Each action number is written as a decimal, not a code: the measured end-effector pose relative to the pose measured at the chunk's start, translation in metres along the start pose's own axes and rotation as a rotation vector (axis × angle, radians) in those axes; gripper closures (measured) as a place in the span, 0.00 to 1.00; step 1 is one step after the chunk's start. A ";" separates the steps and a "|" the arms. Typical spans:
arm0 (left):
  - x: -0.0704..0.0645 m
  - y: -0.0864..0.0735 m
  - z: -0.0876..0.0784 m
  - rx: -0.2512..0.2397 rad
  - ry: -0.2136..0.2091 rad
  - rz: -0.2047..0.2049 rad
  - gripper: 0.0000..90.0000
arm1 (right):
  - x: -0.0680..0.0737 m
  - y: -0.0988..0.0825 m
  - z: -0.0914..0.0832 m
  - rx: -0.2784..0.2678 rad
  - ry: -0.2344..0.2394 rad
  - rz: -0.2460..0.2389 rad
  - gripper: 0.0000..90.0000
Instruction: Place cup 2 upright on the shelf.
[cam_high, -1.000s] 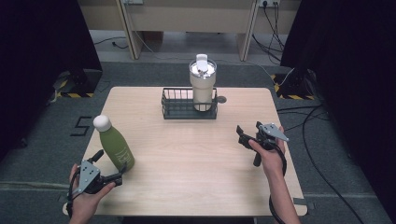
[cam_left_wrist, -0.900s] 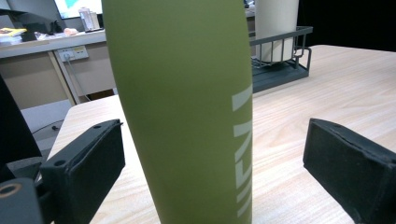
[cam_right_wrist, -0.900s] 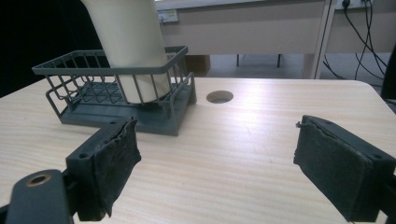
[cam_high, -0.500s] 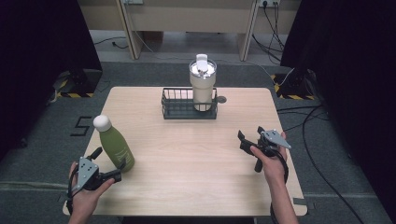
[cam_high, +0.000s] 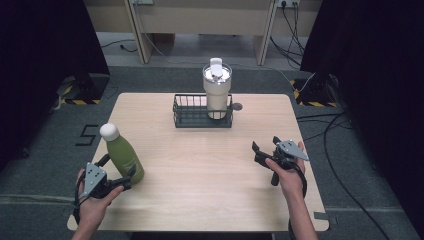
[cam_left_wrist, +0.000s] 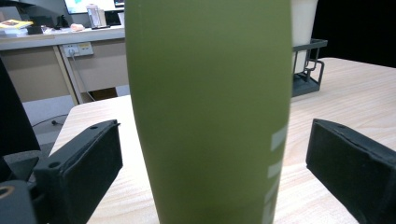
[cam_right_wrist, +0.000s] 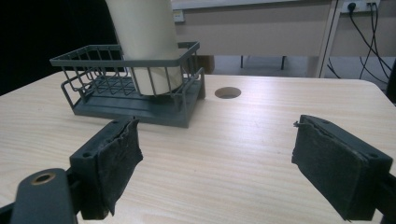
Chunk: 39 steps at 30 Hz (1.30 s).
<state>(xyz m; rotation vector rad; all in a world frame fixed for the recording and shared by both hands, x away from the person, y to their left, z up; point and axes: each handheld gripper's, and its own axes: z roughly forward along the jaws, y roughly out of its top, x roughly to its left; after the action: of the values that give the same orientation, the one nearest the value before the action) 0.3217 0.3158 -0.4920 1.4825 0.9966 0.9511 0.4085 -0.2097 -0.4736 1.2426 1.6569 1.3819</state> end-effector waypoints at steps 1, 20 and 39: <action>0.000 0.000 0.001 0.000 0.000 -0.002 0.03 | 0.000 0.000 0.000 0.000 0.003 -0.003 0.16; 0.002 0.008 0.015 -0.023 -0.001 -0.004 0.16 | 0.000 -0.001 0.002 0.016 0.010 0.003 0.17; 0.003 0.006 0.018 -0.030 -0.014 -0.026 0.22 | -0.001 -0.004 0.004 0.033 0.005 0.011 0.17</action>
<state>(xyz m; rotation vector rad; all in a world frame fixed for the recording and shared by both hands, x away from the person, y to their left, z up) 0.3402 0.3121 -0.4878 1.4463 0.9851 0.9322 0.4110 -0.2091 -0.4783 1.2695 1.6845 1.3704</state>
